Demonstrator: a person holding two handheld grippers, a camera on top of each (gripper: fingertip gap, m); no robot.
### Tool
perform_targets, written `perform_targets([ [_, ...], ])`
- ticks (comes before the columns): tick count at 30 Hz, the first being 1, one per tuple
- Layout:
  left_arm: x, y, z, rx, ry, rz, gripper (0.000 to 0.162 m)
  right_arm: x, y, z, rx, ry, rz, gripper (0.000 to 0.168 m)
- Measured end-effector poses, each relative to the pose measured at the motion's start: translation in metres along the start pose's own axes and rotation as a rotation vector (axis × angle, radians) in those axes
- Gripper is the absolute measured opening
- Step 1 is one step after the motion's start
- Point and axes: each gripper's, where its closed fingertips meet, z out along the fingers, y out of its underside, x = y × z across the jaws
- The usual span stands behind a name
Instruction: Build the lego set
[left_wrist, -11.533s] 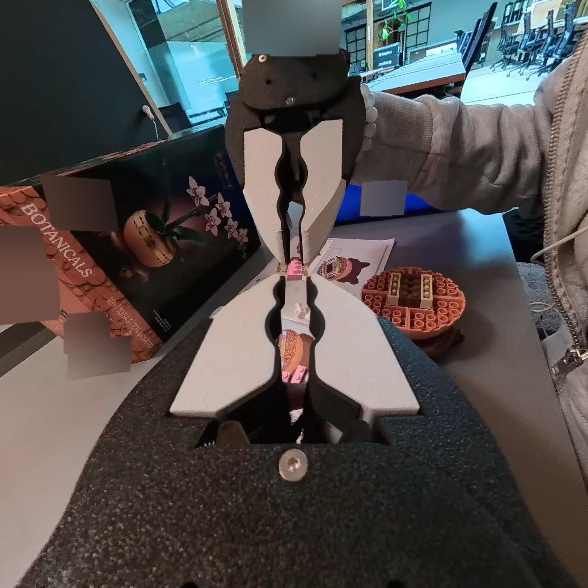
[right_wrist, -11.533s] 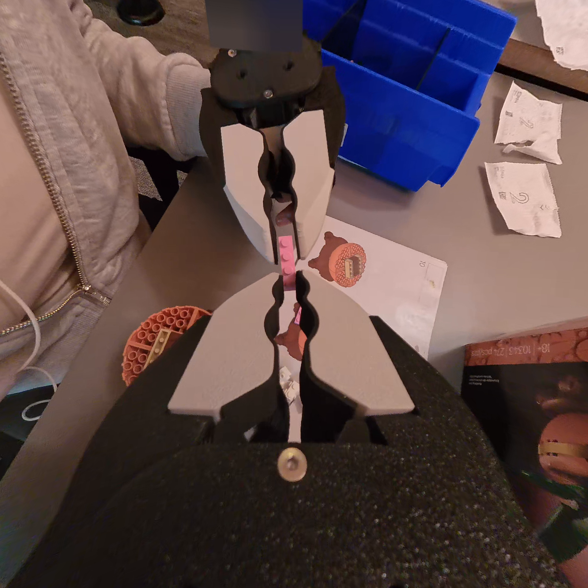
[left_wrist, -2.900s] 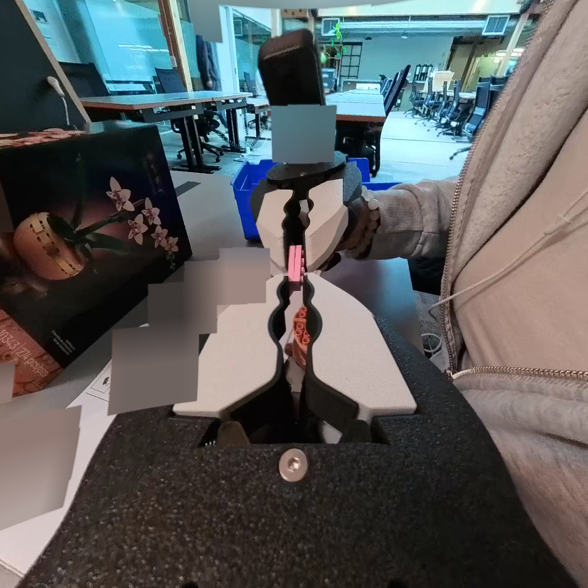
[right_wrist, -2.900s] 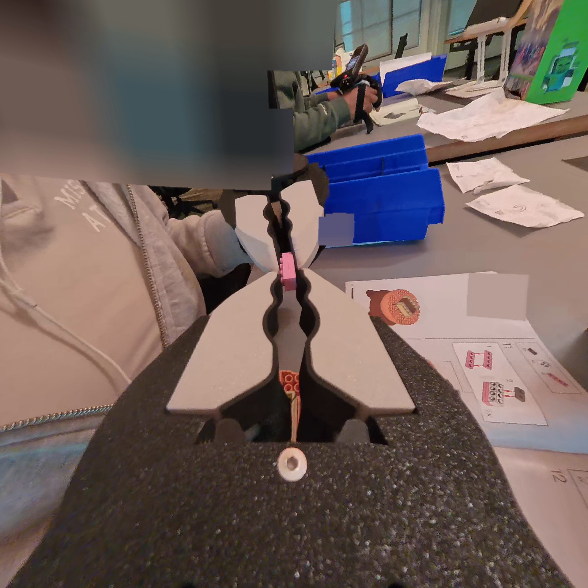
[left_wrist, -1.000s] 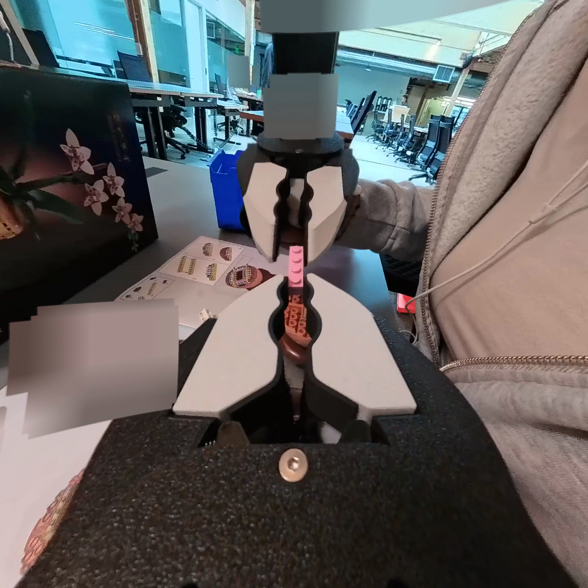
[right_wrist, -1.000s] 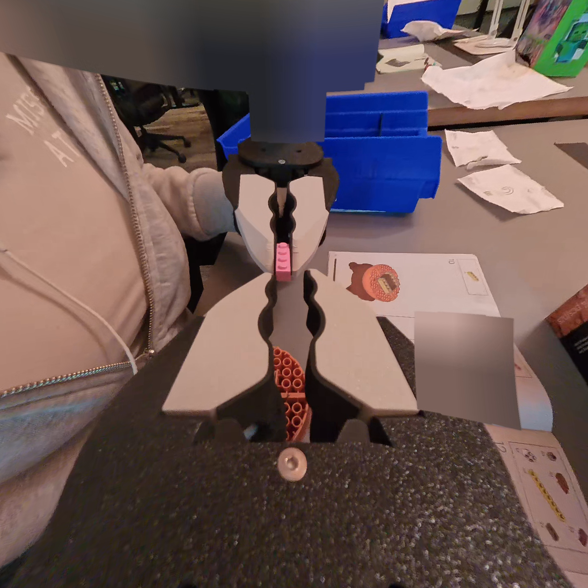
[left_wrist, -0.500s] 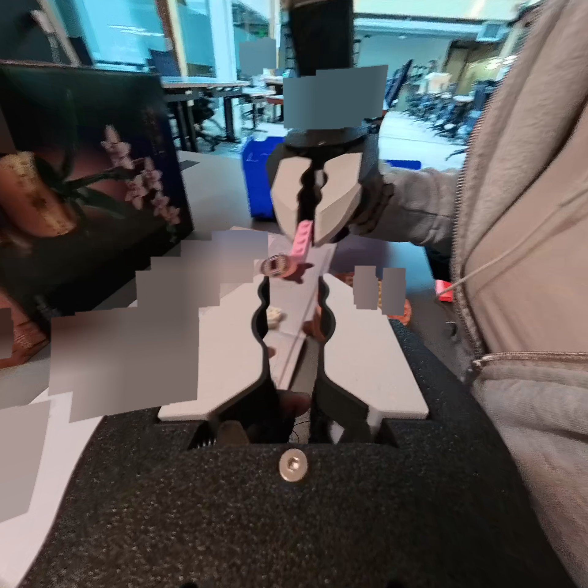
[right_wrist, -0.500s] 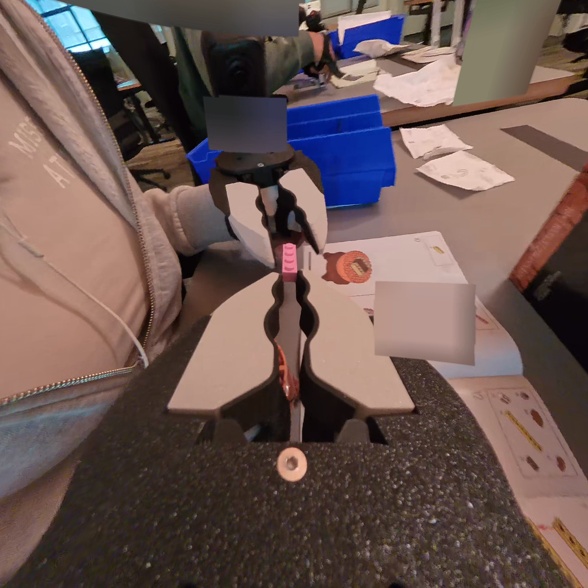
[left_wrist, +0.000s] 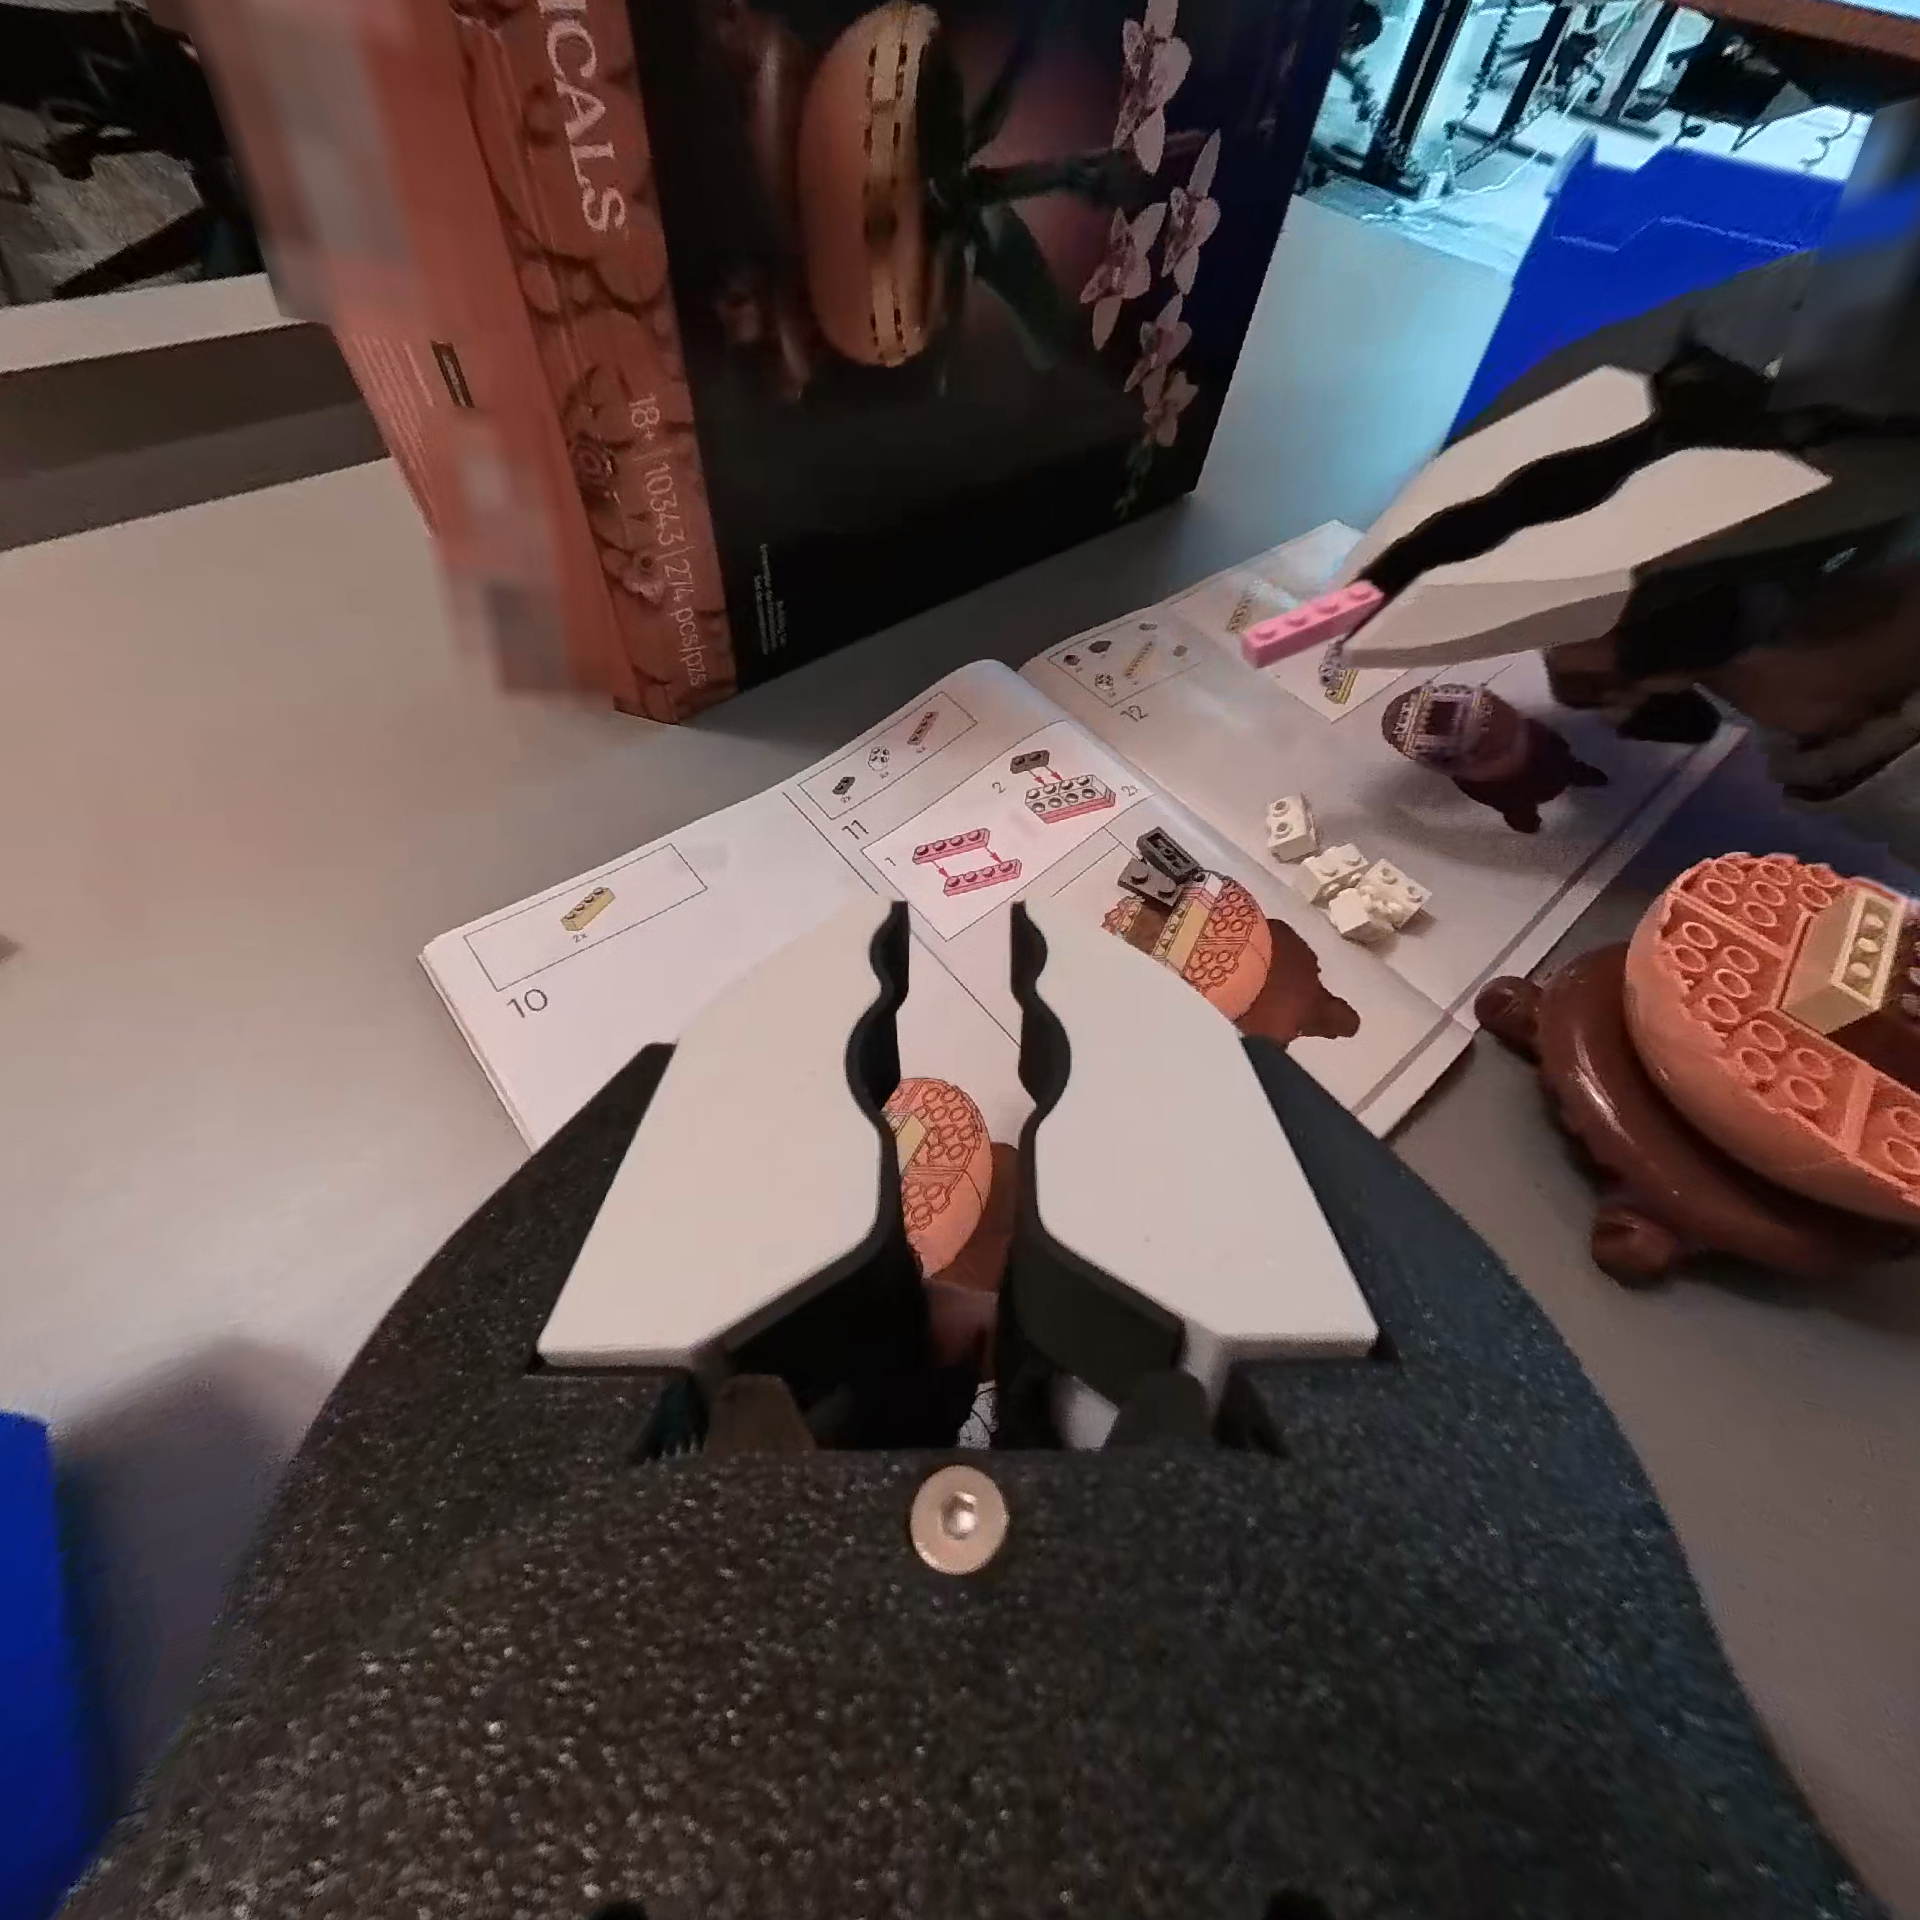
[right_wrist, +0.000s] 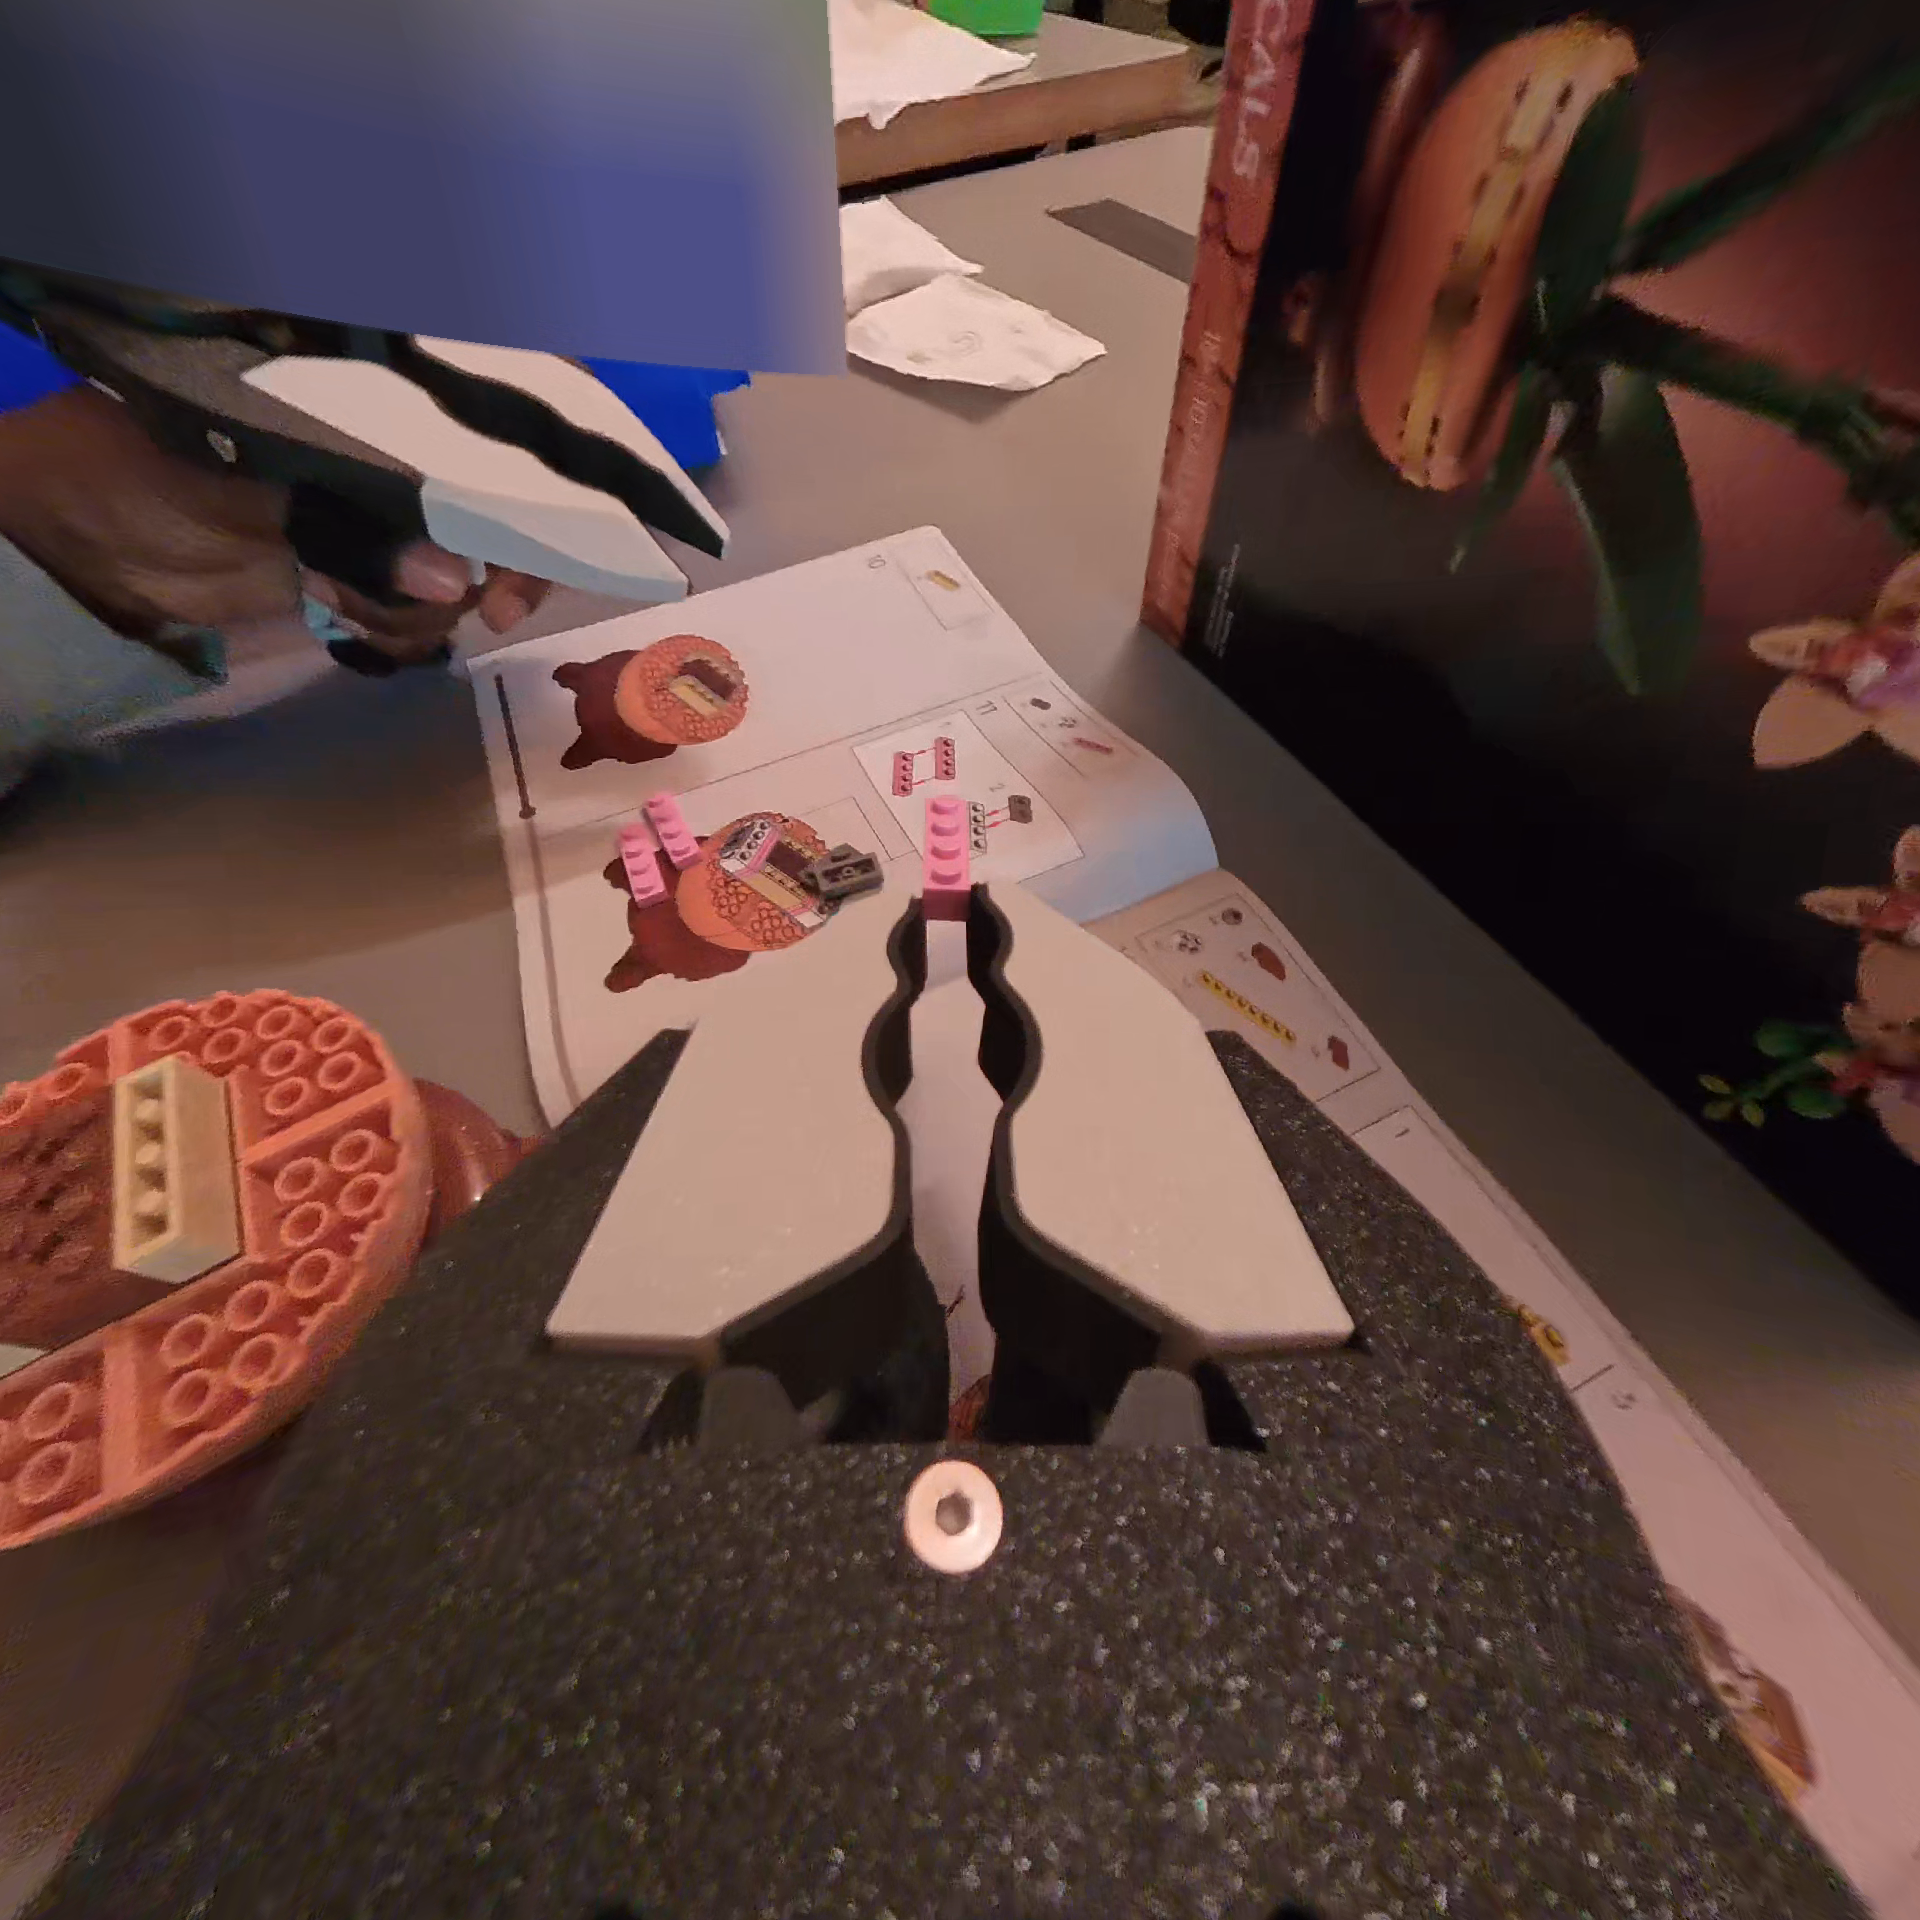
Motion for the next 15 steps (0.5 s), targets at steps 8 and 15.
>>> perform_targets([
  [8, -0.004, 0.001, 0.002, 0.031, 0.032, -0.051, 0.012, 0.006, -0.003, -0.005, 0.087, -0.001, 0.068, 0.007],
  [15, -0.001, 0.001, 0.000, 0.043, 0.071, -0.074, 0.011, -0.006, 0.014, 0.010, -0.068, -0.014, -0.045, 0.007],
])
